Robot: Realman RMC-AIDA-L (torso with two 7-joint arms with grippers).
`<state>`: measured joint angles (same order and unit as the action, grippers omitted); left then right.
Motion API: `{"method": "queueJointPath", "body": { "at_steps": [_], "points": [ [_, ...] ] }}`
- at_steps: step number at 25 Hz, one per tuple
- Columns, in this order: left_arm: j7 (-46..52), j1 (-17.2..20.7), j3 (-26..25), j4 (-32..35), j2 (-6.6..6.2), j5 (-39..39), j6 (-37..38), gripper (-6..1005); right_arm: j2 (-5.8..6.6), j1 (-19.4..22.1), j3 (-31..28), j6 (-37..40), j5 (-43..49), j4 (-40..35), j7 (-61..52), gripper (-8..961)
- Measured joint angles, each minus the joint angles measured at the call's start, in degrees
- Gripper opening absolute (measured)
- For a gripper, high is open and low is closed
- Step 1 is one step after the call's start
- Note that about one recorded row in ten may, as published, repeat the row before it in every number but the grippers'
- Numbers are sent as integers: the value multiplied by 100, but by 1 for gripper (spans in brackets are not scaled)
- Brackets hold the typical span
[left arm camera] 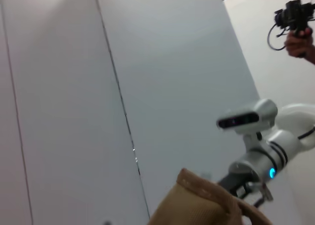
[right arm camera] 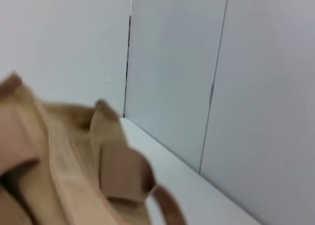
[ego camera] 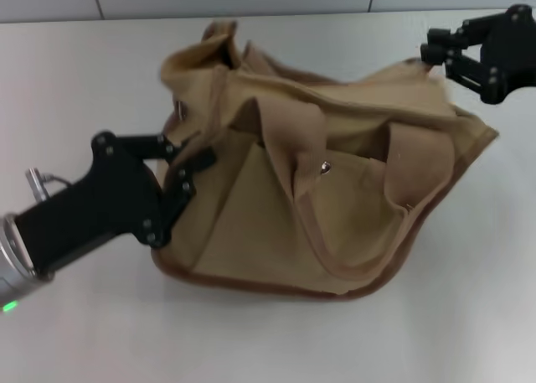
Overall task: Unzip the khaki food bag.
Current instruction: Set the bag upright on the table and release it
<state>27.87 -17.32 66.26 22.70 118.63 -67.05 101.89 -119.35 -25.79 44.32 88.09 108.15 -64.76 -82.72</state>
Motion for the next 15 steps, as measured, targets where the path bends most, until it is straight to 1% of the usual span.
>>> {"method": "queueJointPath", "body": {
  "at_steps": [1, 3, 4, 5, 6, 11, 15],
  "points": [
    [-114, -12, 12, -276, 9, 4, -38, 62, 0, -17, 14, -35, -19, -22, -20, 183],
    [-563, -223, -2, -999, 37, 18, -418, 62, -3, -109, 41, -188, -42, 10, -31, 174],
    [-563, -223, -2, -999, 37, 18, -418, 62, -3, -109, 41, -188, -42, 10, -31, 169],
    [-751, -300, -2, -1267, 48, 17, -535, 62, -4, -147, 46, -246, -43, 45, -42, 165],
    [-794, -301, 8, -1311, 49, 19, -501, 62, -3, -181, 68, -272, -43, 77, -78, 160],
    [-832, -227, -5, -1319, 44, 8, -186, 62, 9, -219, 99, -310, -68, 115, -243, -2],
    [-938, -66, -16, -1294, 10, 3, 73, 62, 20, -151, 2, -284, -242, 115, -515, 16]
  ]
}}
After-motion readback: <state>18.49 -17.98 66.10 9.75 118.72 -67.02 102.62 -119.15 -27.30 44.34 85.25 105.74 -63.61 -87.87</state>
